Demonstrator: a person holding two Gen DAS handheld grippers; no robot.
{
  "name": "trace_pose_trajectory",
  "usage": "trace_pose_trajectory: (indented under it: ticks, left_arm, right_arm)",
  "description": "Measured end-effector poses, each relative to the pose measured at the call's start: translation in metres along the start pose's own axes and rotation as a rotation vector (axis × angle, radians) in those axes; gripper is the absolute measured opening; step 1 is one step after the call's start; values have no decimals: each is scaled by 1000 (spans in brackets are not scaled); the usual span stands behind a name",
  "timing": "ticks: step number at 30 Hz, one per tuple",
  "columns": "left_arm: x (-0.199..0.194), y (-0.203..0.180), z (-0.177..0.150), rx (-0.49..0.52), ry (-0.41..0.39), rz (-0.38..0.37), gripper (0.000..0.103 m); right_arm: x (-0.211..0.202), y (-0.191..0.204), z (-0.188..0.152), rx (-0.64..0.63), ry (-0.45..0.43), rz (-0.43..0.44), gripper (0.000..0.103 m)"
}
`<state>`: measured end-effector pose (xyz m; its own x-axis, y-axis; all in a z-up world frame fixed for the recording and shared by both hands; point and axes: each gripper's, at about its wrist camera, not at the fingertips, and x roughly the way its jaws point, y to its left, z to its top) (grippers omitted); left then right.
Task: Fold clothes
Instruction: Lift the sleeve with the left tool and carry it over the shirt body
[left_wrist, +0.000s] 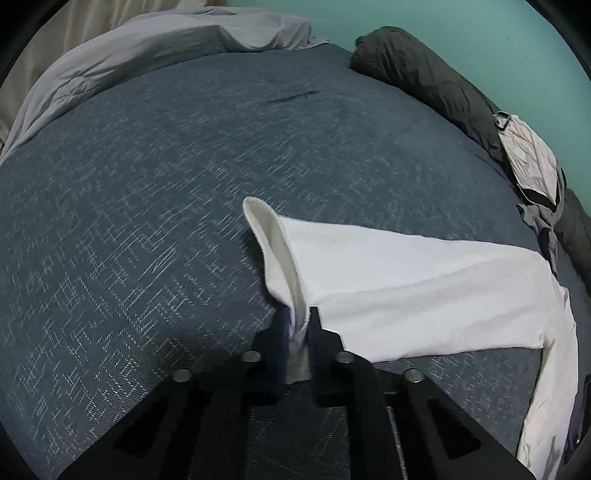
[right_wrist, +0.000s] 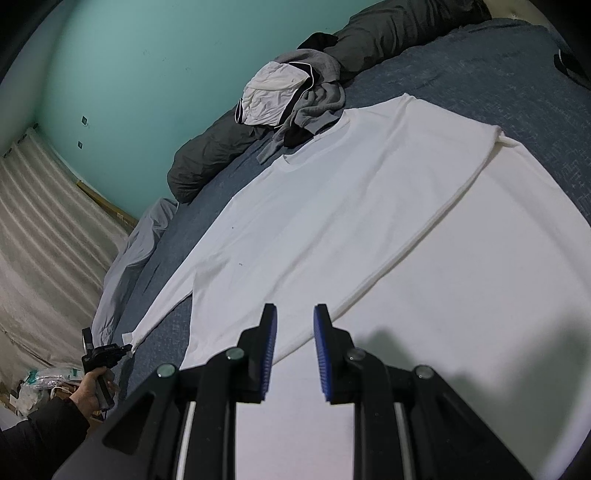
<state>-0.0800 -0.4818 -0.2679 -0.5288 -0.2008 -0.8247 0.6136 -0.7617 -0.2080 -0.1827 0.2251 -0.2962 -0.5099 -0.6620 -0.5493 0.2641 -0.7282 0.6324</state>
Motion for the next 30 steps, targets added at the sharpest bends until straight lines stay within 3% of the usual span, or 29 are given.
trace_pose_trajectory:
  ticks: [5, 10, 12, 14, 19, 22, 24, 25, 30]
  left_arm:
    - [-22, -24, 12, 34, -35, -29, 7]
    - [-70, -65, 31, 73, -91, -98, 7]
    - [-91, -96, 42, 108, -111, -124, 7]
    - [-100, -121, 52, 147, -124, -144, 7]
    - [-119, -200, 67, 221, -140, -205, 7]
    - [-130, -255, 67, 275, -144, -252, 7]
    - [-137, -291, 62, 315, -139, -288, 7]
    - [-140, -310, 59, 335, -136, -306, 7]
    - [-147, -385, 48, 419, -118, -368, 7]
  right_arm:
    - [0, -5, 0, 26, -2, 5, 20]
    - [-4, -12, 2, 46, -1, 10, 20]
    - [-7, -17, 4, 56, 0, 0, 23]
    - [-10, -24, 5, 69, 4, -25, 36]
    - [-15, -38, 12, 65, 41, -93, 37]
    - [-17, -43, 14, 29, 67, -161, 40]
    - [-20, -47, 16, 15, 71, -200, 51]
    - [-22, -49, 16, 8, 73, -220, 62]
    - [-32, -59, 20, -6, 71, -269, 64]
